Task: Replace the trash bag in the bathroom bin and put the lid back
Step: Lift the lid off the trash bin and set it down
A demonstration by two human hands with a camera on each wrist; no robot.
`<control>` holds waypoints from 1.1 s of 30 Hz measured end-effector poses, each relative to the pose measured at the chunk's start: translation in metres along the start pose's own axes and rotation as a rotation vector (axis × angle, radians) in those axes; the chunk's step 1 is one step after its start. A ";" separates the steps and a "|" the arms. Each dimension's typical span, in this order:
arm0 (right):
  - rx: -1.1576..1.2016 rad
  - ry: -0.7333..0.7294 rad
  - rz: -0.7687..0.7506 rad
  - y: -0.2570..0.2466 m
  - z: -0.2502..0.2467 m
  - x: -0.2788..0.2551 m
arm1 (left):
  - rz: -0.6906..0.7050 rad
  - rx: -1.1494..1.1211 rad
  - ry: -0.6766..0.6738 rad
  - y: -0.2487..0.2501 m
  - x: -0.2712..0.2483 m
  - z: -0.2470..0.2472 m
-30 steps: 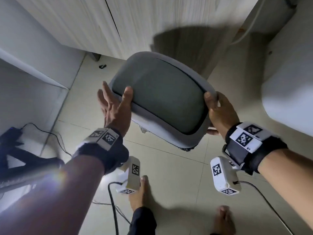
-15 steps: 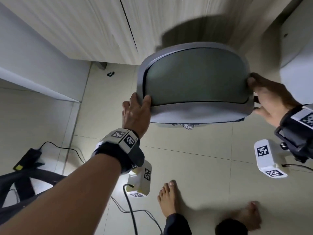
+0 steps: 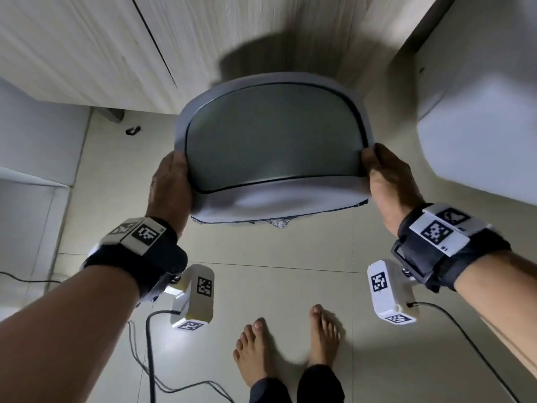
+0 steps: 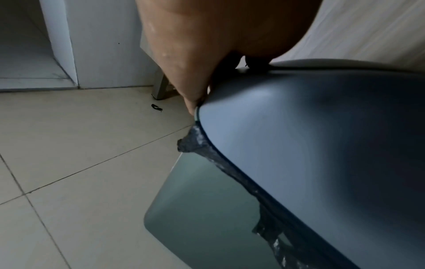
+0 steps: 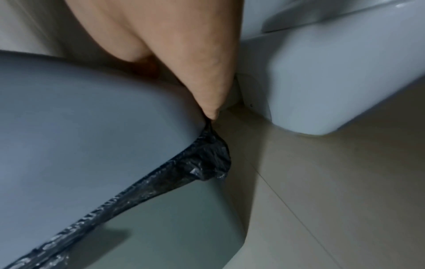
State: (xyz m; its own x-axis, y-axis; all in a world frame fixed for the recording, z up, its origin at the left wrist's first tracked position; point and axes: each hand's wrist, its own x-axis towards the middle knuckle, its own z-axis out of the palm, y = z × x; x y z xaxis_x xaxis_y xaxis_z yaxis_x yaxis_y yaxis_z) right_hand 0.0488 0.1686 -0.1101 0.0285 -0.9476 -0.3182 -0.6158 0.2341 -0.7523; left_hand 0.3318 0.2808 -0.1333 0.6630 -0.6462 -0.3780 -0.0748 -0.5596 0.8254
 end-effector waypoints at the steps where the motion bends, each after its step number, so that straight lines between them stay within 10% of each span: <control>1: 0.015 0.017 -0.004 -0.001 0.001 0.000 | 0.012 -0.004 0.029 0.003 0.002 0.002; 33: 0.164 0.159 -0.037 0.026 0.013 -0.041 | 0.221 -0.017 0.239 -0.004 -0.002 -0.006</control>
State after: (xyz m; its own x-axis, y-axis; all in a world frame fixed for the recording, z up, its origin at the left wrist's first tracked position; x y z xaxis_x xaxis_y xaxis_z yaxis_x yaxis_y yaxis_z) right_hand 0.0416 0.2160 -0.1245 -0.0839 -0.9756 -0.2030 -0.4797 0.2181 -0.8499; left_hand 0.3346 0.2875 -0.1333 0.7887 -0.6094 -0.0814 -0.2251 -0.4095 0.8841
